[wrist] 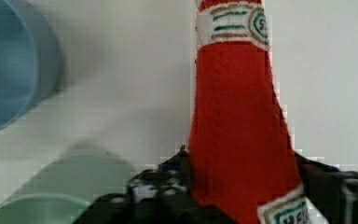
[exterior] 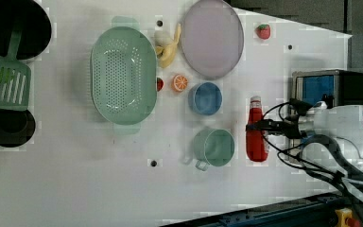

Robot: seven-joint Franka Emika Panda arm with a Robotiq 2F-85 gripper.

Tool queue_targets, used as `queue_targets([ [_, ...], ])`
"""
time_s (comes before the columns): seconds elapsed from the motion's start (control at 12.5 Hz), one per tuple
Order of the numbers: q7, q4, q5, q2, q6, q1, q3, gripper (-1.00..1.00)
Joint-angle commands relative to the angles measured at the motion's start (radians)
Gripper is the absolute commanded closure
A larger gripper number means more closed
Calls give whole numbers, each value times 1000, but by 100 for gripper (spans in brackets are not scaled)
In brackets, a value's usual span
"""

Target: Pick ketchup from plate and place it on table.

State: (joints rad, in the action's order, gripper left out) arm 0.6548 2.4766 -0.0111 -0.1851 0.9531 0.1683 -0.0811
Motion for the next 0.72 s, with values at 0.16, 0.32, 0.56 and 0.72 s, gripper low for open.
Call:
queue_targets([
  [0.16, -39, -11, -9, -20, 119, -2, 4, -100],
  [0.32, -92, -22, -9, 17, 102, -2, 0, -100],
  [0.56, -237, -51, -9, 155, 1, -3, -8, -100],
  [0.72, -366, -95, -8, 268, -89, -3, -15, -100],
])
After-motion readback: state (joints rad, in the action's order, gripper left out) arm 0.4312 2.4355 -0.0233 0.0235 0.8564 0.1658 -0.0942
